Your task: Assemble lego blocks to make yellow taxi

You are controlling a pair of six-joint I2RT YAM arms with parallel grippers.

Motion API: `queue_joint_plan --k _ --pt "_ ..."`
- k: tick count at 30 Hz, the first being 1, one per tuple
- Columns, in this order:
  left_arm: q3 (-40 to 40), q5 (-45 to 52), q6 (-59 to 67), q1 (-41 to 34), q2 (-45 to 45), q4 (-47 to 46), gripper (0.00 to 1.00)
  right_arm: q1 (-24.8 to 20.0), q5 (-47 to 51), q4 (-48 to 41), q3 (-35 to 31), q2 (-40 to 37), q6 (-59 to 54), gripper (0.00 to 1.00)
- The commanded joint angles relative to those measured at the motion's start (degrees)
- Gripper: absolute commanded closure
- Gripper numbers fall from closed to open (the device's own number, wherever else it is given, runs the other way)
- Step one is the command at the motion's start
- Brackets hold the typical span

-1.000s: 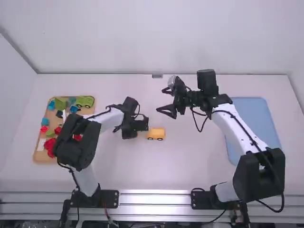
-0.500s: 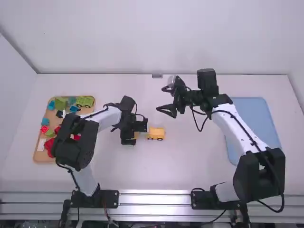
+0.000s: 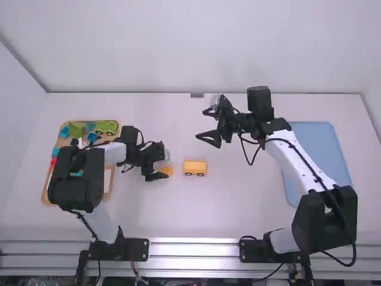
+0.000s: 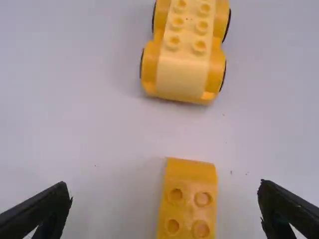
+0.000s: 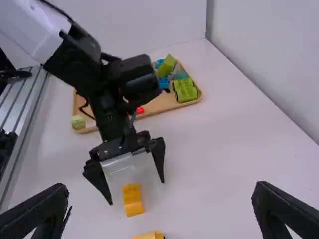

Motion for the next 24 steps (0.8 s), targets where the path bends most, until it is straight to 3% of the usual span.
queue_joint_plan --k 1,8,14,19,22,24 --pt "-4.42 4.0 -0.83 0.13 -1.09 3.76 0.03 0.15 -0.79 -0.02 1.7 -1.11 0.13 0.02" --pt "-11.54 8.52 -3.98 5.92 -1.09 16.65 0.11 1.51 -0.72 -0.11 1.7 -1.11 0.11 0.02" --pt "-12.57 18.45 -0.72 12.24 1.6 19.74 0.02 3.5 2.36 0.26 1.7 -1.11 0.11 0.02" --pt "-9.88 18.16 -0.76 10.32 4.42 18.32 0.04 5.25 5.97 0.15 1.7 -1.11 0.11 0.02" --pt "-8.61 16.39 -0.74 9.03 6.25 18.23 0.08 6.16 5.95 0.28 1.7 -1.11 0.11 0.02" --pt "-8.46 16.17 0.68 8.68 6.64 17.86 0.23 6.19 5.92 0.26 1.7 -1.11 0.13 0.02"
